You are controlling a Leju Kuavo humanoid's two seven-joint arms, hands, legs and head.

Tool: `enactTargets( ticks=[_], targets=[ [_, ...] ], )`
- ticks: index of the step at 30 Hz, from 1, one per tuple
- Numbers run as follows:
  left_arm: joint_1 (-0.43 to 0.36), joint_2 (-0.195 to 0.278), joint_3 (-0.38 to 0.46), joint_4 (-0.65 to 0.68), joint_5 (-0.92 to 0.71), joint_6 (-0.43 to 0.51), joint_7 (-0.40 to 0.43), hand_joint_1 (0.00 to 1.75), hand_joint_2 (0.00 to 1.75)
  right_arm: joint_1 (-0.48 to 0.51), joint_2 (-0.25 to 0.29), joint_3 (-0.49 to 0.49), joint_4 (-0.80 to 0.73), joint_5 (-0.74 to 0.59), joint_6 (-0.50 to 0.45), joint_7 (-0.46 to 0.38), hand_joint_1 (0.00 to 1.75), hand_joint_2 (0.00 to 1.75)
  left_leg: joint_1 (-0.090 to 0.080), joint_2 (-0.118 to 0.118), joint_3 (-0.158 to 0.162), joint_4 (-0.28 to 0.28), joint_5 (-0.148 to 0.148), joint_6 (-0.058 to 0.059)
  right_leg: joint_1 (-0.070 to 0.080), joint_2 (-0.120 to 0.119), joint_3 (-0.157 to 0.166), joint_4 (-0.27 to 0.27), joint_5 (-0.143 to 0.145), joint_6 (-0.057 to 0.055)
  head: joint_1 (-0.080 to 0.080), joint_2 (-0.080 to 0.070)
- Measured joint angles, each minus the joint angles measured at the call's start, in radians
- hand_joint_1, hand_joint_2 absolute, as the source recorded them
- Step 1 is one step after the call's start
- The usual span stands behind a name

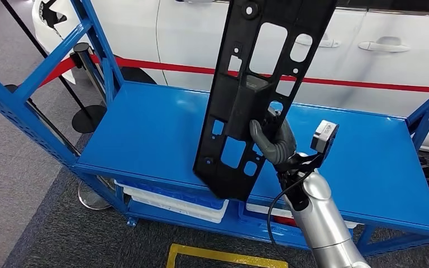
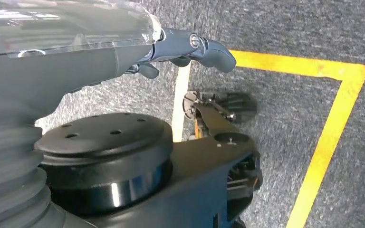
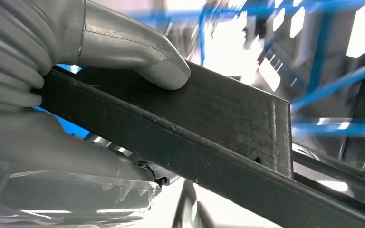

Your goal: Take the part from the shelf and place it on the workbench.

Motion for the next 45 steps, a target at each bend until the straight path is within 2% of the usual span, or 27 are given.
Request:
enactTargets(
  ticks=[2,3,6,7,8,9,11,13,16,18,19,21,22,23,24,27,28,32,34,36,37,38,39,40,42,43,45],
  targets=[
    [0.001,-0.002,0.000,0.000,0.000,0.005,0.004,0.00,1.75,0.026,0.019,0.001,0.007,-0.065,0.062,0.004,1.75,1.75,0.006,0.001,0.007,-0.014,0.008,0.004,0.000,-0.001,-0.002,0.011,-0.011,0.010,0.001,0.000],
    [0.000,-0.003,0.000,0.000,0.000,0.007,0.005,0.00,1.75,0.036,0.027,0.002,0.010,-0.085,0.082,0.004,1.75,1.75,0.010,0.002,0.010,-0.021,0.012,0.007,-0.001,0.000,-0.013,0.038,-0.031,0.015,0.002,0.000],
    [-0.001,-0.005,0.000,0.000,0.000,0.010,0.010,0.00,1.75,0.064,0.044,0.003,0.025,-0.109,0.104,0.005,1.75,1.75,0.012,0.002,0.012,-0.025,0.015,0.010,-0.010,0.000,-0.096,0.213,-0.119,0.029,0.004,0.000],
    [-0.001,-0.006,0.000,0.000,-0.001,0.010,0.012,0.00,1.75,0.073,0.048,0.003,0.030,-0.113,0.108,0.005,1.75,1.75,0.013,0.002,0.012,-0.025,0.014,0.010,-0.014,-0.001,-0.118,0.257,-0.130,0.034,0.004,0.000],
    [0.000,-0.006,0.000,0.000,-0.001,0.010,0.015,0.00,1.75,0.080,0.051,0.003,0.036,-0.117,0.112,0.006,1.75,1.75,0.013,0.002,0.012,-0.024,0.013,0.008,-0.018,-0.001,-0.124,0.267,-0.122,0.037,0.004,0.000],
    [0.001,-0.006,0.000,0.000,-0.002,0.010,0.019,0.00,1.75,0.085,0.054,0.003,0.040,-0.120,0.116,0.006,1.75,1.75,0.014,0.001,0.013,-0.022,0.012,0.006,-0.022,-0.001,-0.110,0.235,-0.095,0.040,0.004,0.000],
    [0.001,-0.008,0.000,0.000,-0.003,0.008,0.028,0.00,1.75,0.090,0.063,0.003,0.046,-0.124,0.123,0.007,1.75,1.75,0.014,0.000,0.014,-0.016,0.007,-0.002,-0.028,-0.002,-0.047,0.104,-0.028,0.042,0.004,0.000],
    [-0.001,-0.009,0.000,0.000,-0.004,0.006,0.038,0.00,1.75,0.096,0.074,0.003,0.046,-0.125,0.129,0.006,1.75,1.75,0.011,0.000,0.012,-0.007,0.003,-0.012,-0.026,-0.001,-0.006,0.016,0.001,0.037,0.004,0.000],
    [-0.002,-0.009,0.000,0.000,-0.006,0.002,0.052,0.00,1.75,0.113,0.092,0.003,0.040,-0.106,0.133,-0.008,1.75,1.75,0.011,0.000,0.009,-0.006,0.003,-0.027,-0.021,0.001,-0.006,0.006,0.005,0.018,0.003,0.000],
    [-0.003,-0.009,0.000,0.000,-0.008,0.000,0.056,0.00,1.75,0.121,0.106,0.004,0.025,-0.082,0.134,-0.021,1.75,1.75,0.014,0.001,-0.003,0.025,-0.027,-0.037,-0.024,-0.001,-0.008,0.001,0.011,0.002,0.003,0.000],
    [-0.003,-0.009,0.000,0.000,-0.009,0.000,0.056,0.00,1.75,0.124,0.113,0.004,0.016,-0.071,0.134,-0.026,1.75,1.75,0.016,0.001,-0.019,0.066,-0.058,-0.040,-0.025,-0.001,-0.010,-0.001,0.014,-0.005,0.002,0.000],
    [-0.003,-0.009,-0.001,0.000,-0.010,-0.001,0.058,0.00,1.75,0.133,0.122,0.003,-0.003,-0.048,0.134,-0.038,1.75,1.75,0.016,0.001,-0.070,0.200,-0.133,-0.044,-0.022,-0.003,-0.017,0.000,0.019,-0.013,0.002,0.000],
    [-0.003,-0.009,-0.001,0.000,-0.012,-0.001,0.059,0.00,1.75,0.141,0.125,0.003,-0.014,-0.035,0.134,-0.046,1.75,1.75,0.017,0.001,-0.089,0.256,-0.157,-0.045,-0.020,-0.004,-0.020,0.001,0.021,-0.014,0.002,0.000],
    [-0.002,-0.009,-0.001,0.000,-0.013,-0.001,0.059,0.00,1.75,0.150,0.126,0.003,-0.026,-0.023,0.135,-0.055,1.75,1.75,0.017,0.001,-0.095,0.283,-0.163,-0.045,-0.017,-0.004,-0.025,0.002,0.023,-0.015,0.002,0.000],
    [-0.002,-0.009,-0.002,0.000,-0.015,-0.001,0.060,0.00,1.75,0.159,0.128,0.003,-0.039,-0.012,0.136,-0.062,1.75,1.75,0.016,0.001,-0.078,0.263,-0.149,-0.042,-0.016,-0.004,-0.028,0.004,0.026,-0.014,0.002,0.000],
    [-0.004,-0.008,-0.005,0.000,-0.018,-0.001,0.061,0.00,1.75,0.173,0.134,0.003,-0.078,-0.001,0.142,-0.077,1.75,1.75,0.013,0.001,0.040,0.062,-0.074,-0.028,-0.012,-0.002,-0.035,0.008,0.034,-0.006,0.002,0.000],
    [-0.005,-0.008,-0.006,0.000,-0.019,-0.001,0.061,0.00,1.75,0.176,0.135,0.004,-0.091,0.004,0.150,-0.086,1.75,1.75,0.011,0.001,0.064,0.017,-0.063,-0.024,-0.012,-0.002,-0.036,0.008,0.038,-0.001,0.002,0.000],
    [-0.004,-0.008,-0.009,0.000,-0.026,-0.004,0.069,0.00,1.75,0.204,0.136,0.012,-0.166,0.034,0.234,-0.143,1.75,1.75,0.008,0.001,0.067,-0.012,-0.042,-0.005,-0.013,-0.001,-0.041,0.009,0.044,0.024,0.003,0.000],
    [-0.004,-0.008,-0.010,0.000,-0.028,-0.005,0.074,0.00,1.75,0.216,0.136,0.025,-0.219,0.045,0.270,-0.151,1.75,1.75,0.013,0.005,0.058,-0.020,-0.024,0.008,-0.015,0.000,-0.063,0.061,-0.009,0.032,0.005,0.000],
    [-0.005,-0.008,-0.011,0.000,-0.028,-0.005,0.077,0.00,1.75,0.224,0.136,0.042,-0.258,0.055,0.285,-0.146,1.75,1.75,0.012,0.009,0.041,-0.019,-0.011,0.014,-0.018,-0.001,-0.104,0.183,-0.099,0.038,0.008,0.000],
    [-0.005,-0.008,-0.012,0.000,-0.028,-0.004,0.078,0.00,1.75,0.229,0.136,0.051,-0.270,0.059,0.288,-0.144,1.75,1.75,0.012,0.010,0.032,-0.018,-0.005,0.014,-0.019,-0.001,-0.120,0.243,-0.130,0.041,0.008,0.000],
    [-0.005,-0.008,-0.012,0.000,-0.028,-0.004,0.079,0.00,1.75,0.232,0.135,0.060,-0.279,0.062,0.290,-0.142,1.75,1.75,0.012,0.011,0.022,-0.016,0.000,0.013,-0.019,-0.001,-0.122,0.276,-0.142,0.043,0.008,0.000],
    [-0.005,-0.008,-0.012,0.000,-0.028,-0.003,0.079,0.00,1.75,0.234,0.135,0.067,-0.284,0.063,0.290,-0.141,1.75,1.75,0.012,0.012,0.014,-0.014,0.004,0.012,-0.019,-0.001,-0.106,0.272,-0.135,0.044,0.008,0.000],
    [-0.005,-0.009,-0.013,0.000,-0.028,-0.002,0.079,0.00,1.75,0.235,0.135,0.073,-0.287,0.064,0.289,-0.140,1.75,1.75,0.012,0.013,0.007,-0.011,0.007,0.010,-0.019,-0.002,-0.069,0.228,-0.113,0.043,0.008,0.000],
    [-0.005,-0.009,-0.014,0.000,-0.029,-0.001,0.079,0.00,1.75,0.233,0.134,0.081,-0.289,0.064,0.286,-0.141,1.75,1.75,0.010,0.016,-0.003,-0.003,0.012,0.005,-0.016,-0.014,0.030,0.082,-0.073,0.035,0.008,0.000],
    [-0.005,-0.009,-0.014,0.000,-0.029,0.000,0.079,0.00,1.75,0.233,0.134,0.084,-0.290,0.063,0.284,-0.142,1.75,1.75,0.009,0.016,-0.006,-0.001,0.014,0.001,-0.012,-0.020,0.062,0.030,-0.060,0.030,0.008,0.000],
    [-0.004,-0.009,-0.014,0.000,-0.029,0.001,0.079,0.00,1.75,0.231,0.134,0.088,-0.290,0.063,0.282,-0.145,1.75,1.75,0.007,0.020,-0.009,0.001,0.021,-0.009,-0.006,-0.023,0.075,-0.002,-0.053,0.018,0.008,0.000]
  ],
)
